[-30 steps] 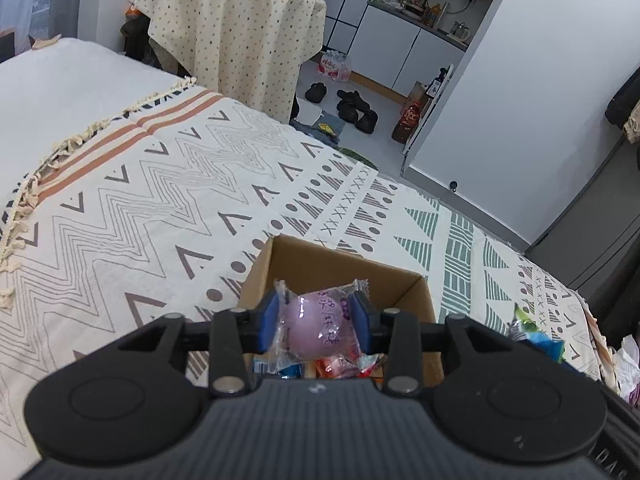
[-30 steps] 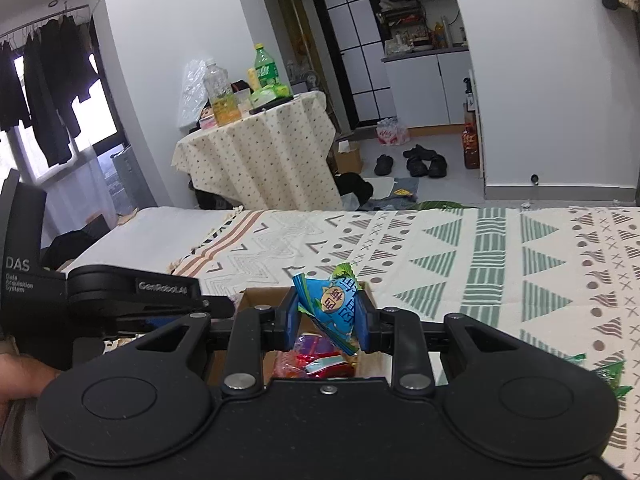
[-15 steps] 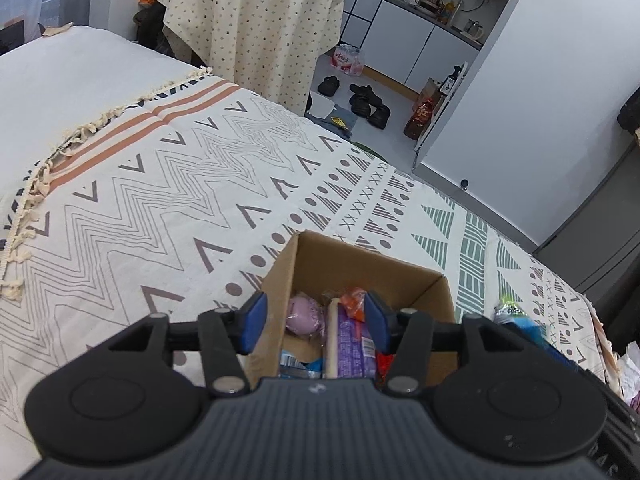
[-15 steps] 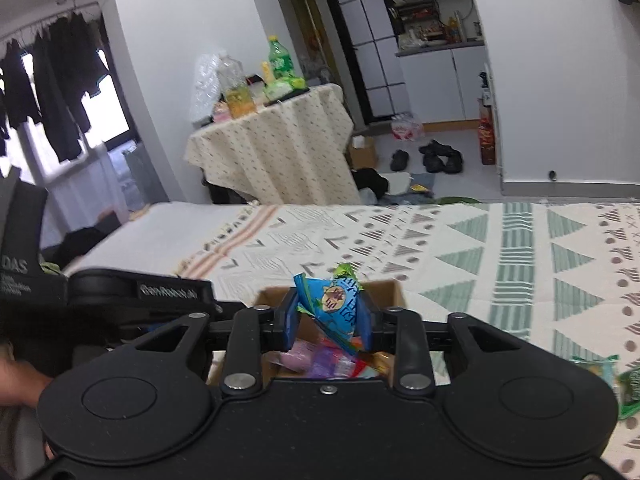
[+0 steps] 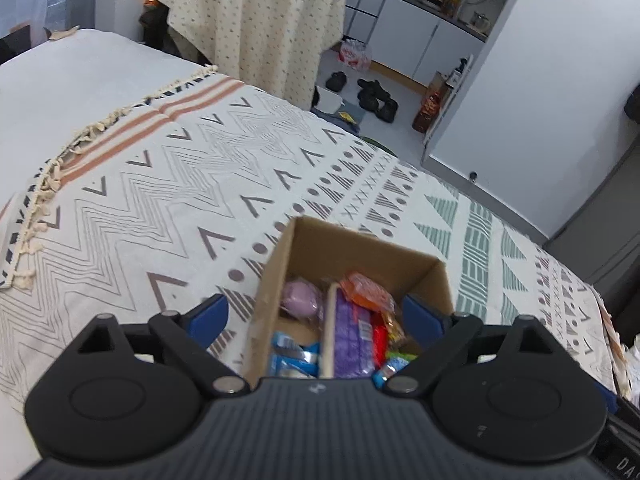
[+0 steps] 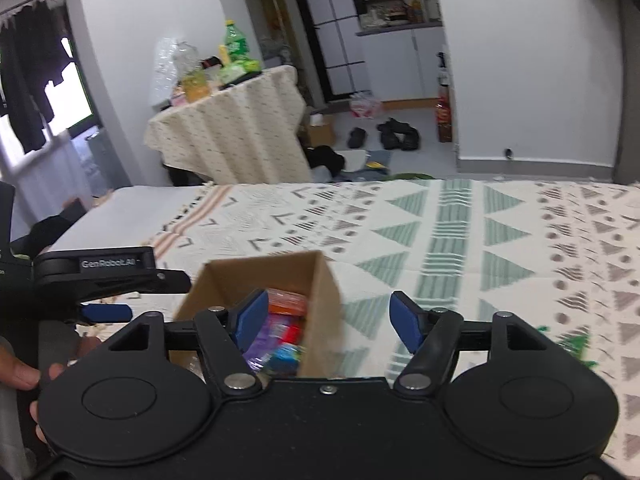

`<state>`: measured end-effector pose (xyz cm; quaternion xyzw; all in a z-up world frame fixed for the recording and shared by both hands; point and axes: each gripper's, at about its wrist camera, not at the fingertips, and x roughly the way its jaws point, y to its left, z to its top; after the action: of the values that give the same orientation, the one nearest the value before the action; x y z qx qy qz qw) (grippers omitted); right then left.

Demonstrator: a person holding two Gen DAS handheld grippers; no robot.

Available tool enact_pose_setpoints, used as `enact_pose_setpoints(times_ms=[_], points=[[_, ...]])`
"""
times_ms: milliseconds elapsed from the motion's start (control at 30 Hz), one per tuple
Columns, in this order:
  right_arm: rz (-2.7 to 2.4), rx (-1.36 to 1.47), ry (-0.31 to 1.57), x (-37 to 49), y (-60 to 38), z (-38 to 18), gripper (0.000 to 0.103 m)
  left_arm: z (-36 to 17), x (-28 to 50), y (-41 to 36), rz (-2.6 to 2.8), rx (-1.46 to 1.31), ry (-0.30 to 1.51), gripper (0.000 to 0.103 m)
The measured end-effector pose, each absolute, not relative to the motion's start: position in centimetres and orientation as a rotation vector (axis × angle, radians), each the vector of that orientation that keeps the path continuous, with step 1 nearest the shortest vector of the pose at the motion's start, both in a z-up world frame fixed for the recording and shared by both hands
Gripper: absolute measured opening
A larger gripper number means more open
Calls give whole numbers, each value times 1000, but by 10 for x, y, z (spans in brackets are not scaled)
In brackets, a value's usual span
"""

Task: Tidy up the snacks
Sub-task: 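Move both tools back toward the biscuit pack and green candy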

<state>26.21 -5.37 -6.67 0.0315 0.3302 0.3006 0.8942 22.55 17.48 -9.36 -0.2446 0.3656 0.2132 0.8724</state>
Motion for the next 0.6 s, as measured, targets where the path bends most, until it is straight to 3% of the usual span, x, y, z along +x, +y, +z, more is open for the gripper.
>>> enact_pose_setpoints(times_ms=[433,500,600], points=[[519,38,649,253,-125,-63,97,-85,231,114,335,-456,795,94],[491,34,660,254,-136,-65,98,-85,232,104,322,-447,797,101],[459,53,669,257,-151,-66,100,-83,233,89,309,-424,789,103]])
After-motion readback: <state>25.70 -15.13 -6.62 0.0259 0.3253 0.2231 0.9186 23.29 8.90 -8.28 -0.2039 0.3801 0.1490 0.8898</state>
